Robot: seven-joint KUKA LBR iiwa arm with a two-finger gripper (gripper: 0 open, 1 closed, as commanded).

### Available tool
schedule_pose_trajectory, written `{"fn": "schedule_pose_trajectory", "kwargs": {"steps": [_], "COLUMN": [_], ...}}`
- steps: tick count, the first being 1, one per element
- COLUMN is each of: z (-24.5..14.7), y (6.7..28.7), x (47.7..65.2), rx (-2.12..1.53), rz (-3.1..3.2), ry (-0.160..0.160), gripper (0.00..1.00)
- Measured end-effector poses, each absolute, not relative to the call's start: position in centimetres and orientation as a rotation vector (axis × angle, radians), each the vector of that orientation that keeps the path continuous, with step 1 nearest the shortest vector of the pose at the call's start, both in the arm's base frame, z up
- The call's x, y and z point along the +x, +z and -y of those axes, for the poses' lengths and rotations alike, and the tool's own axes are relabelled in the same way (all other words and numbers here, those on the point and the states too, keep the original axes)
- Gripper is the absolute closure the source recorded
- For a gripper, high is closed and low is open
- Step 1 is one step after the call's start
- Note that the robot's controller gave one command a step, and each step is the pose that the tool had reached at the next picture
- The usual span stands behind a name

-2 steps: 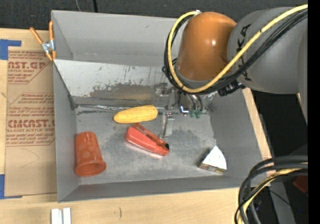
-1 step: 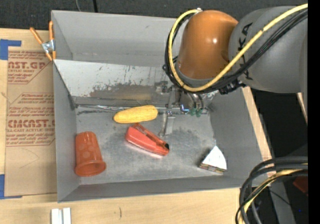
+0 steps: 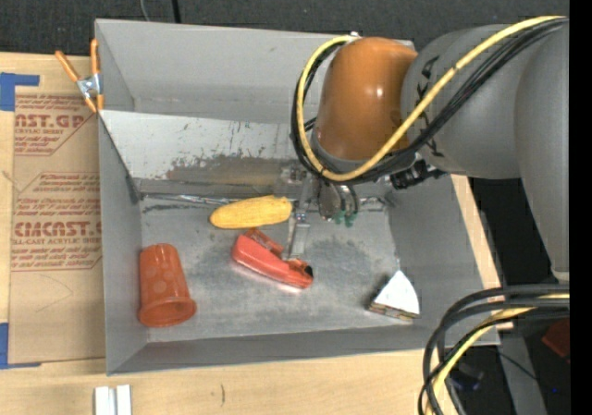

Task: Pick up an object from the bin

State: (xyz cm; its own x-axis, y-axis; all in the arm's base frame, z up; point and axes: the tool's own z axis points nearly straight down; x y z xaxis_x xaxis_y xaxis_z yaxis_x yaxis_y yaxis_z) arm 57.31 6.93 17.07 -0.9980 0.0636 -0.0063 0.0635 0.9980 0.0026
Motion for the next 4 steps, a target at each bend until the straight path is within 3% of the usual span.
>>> {"fn": "schedule_pose_trajectory", "kwargs": {"steps": [1,2,3,4], "z": [-7.9,-7.6,-7.3,-7.3], "y": [12.7,10.7,8.5,7.8], "x": [57.6,57.8,57.3,57.3], "rx": [0.140,0.065,0.274,0.225], "rz": [-3.135,-3.136,-3.121,-3.110], "ry": [0.004,0.003,0.010,0.012], "gripper": [0.00,0.00,0.00,0.00]}}
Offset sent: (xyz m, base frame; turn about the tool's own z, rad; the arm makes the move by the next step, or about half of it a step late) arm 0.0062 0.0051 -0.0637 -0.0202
